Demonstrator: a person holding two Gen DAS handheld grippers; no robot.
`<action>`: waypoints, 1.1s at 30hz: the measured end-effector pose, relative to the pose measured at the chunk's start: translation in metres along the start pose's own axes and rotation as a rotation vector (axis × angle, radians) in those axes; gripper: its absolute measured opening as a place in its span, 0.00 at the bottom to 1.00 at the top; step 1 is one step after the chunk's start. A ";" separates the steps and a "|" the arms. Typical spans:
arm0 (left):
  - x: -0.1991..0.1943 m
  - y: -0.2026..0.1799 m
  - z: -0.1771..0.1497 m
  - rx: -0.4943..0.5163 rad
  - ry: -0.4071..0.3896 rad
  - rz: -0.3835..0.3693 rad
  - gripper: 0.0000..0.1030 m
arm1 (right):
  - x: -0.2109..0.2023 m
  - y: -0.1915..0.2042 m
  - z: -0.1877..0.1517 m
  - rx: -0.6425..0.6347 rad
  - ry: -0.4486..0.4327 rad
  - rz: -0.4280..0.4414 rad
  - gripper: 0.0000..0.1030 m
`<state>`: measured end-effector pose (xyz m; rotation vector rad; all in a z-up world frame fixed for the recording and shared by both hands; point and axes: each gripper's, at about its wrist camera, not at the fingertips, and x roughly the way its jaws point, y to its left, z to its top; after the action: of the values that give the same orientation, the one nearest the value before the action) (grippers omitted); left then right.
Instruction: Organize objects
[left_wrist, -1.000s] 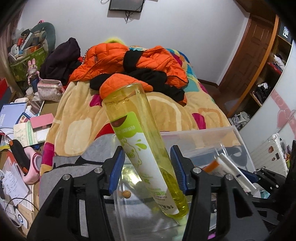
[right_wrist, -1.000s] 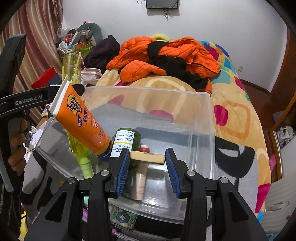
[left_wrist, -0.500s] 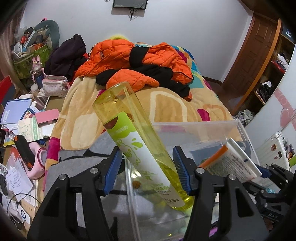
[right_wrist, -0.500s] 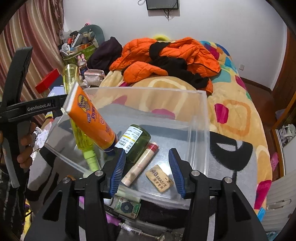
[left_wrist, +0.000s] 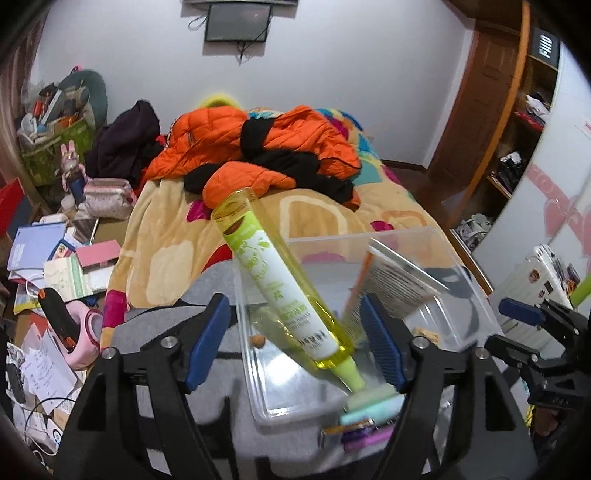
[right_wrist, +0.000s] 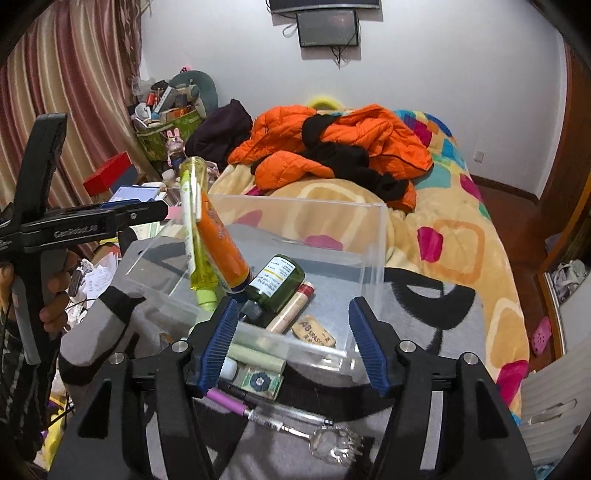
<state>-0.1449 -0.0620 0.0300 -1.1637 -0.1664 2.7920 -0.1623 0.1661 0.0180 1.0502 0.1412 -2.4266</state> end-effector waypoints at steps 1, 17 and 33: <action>-0.005 -0.004 -0.004 0.012 -0.005 -0.005 0.73 | -0.002 0.000 -0.001 -0.001 -0.002 0.002 0.57; 0.005 -0.027 -0.087 0.032 0.146 0.000 0.74 | 0.020 -0.007 -0.054 0.093 0.128 0.050 0.57; 0.047 -0.031 -0.111 -0.017 0.247 -0.027 0.74 | 0.069 0.012 -0.062 0.072 0.212 0.037 0.57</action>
<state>-0.0971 -0.0181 -0.0761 -1.4836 -0.1810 2.5997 -0.1558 0.1454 -0.0734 1.3302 0.1052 -2.2977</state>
